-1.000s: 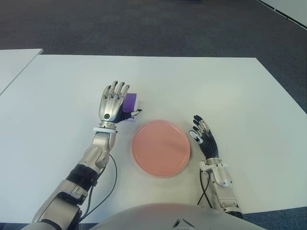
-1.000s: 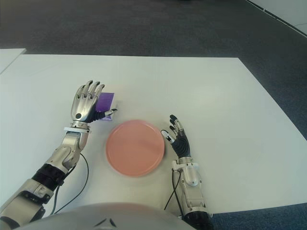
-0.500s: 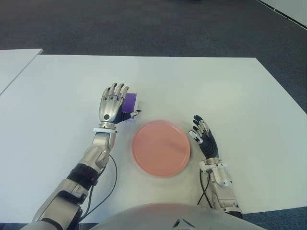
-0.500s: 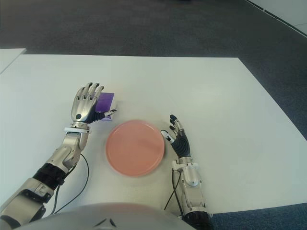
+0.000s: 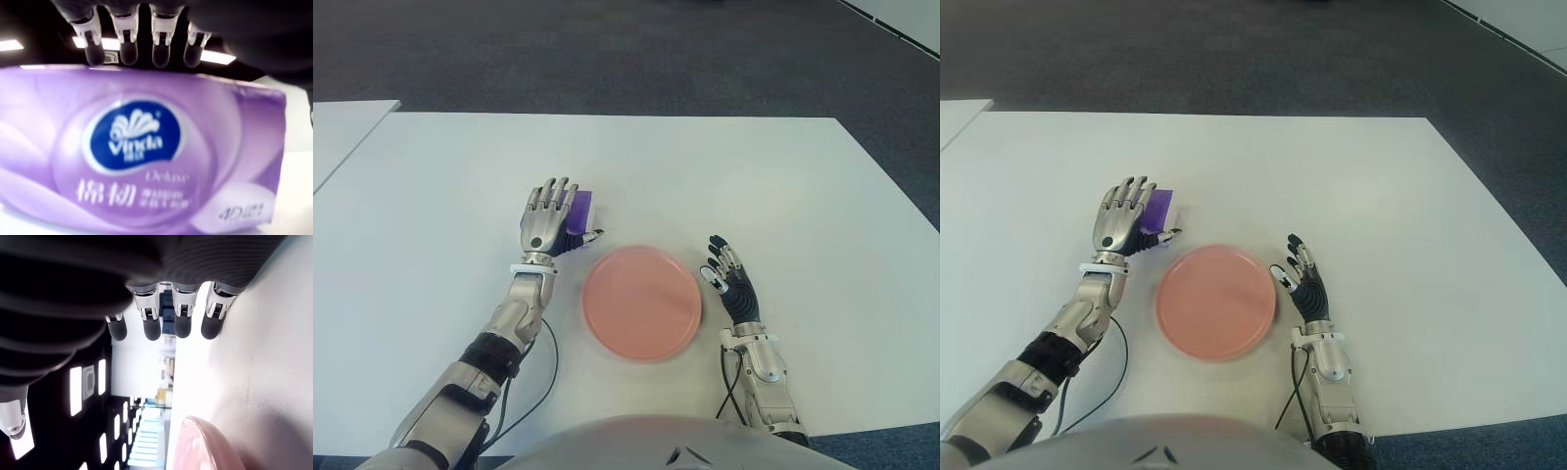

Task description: Put the tissue paper into the plate.

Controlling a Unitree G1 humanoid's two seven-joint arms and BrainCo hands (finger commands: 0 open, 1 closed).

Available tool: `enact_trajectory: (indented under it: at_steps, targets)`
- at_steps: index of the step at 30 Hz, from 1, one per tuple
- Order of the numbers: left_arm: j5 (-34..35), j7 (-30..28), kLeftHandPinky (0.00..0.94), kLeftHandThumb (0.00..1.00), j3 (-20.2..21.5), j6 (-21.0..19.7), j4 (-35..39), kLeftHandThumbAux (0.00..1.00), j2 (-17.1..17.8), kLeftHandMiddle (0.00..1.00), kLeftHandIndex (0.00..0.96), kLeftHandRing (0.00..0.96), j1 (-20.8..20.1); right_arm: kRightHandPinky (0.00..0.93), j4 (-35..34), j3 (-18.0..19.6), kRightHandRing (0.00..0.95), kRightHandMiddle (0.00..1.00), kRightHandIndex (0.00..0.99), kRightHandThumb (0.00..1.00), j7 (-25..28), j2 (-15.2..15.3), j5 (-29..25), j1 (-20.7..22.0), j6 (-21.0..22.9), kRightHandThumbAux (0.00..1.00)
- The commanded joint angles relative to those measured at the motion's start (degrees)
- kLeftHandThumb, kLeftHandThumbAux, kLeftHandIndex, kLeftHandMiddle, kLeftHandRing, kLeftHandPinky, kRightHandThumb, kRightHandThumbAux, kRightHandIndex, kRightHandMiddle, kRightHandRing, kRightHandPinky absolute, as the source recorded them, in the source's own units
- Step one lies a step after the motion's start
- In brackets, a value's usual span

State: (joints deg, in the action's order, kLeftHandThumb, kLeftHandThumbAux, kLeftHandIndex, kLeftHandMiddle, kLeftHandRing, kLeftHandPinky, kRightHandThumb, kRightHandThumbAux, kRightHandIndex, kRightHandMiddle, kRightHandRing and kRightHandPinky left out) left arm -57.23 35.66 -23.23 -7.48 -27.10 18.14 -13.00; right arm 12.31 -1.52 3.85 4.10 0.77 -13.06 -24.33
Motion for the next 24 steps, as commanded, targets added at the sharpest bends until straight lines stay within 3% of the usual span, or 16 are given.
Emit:
enact_trajectory:
  at_steps: [1,9,24]
  targets:
    - [0.89,1.86,0.074,0.181,-0.85,1.02,-4.07,0.308,-0.31,0.071,0.091,0.048,-1.42,0.0,7.65,-0.39,0.013,0.07,0.045,0.222,-0.19,-0.52,0.75,-3.92,3.76,0.475]
    - [1.04,4.91,0.09,0.175,-2.02,2.49,-9.21,0.32,-0.61,0.073,0.091,0.052,-3.39,0.0,7.73,-0.08,0.019,0.077,0.045,0.235,-0.53,-1.08,0.2,-3.61,5.55,0.471]
    - [0.79,11.1,0.132,0.175,-4.54,4.74,-15.93,0.329,-0.86,0.111,0.122,0.09,-6.9,0.0,9.35,0.3,0.023,0.082,0.052,0.233,-0.2,-1.16,-0.13,-2.87,4.42,0.452]
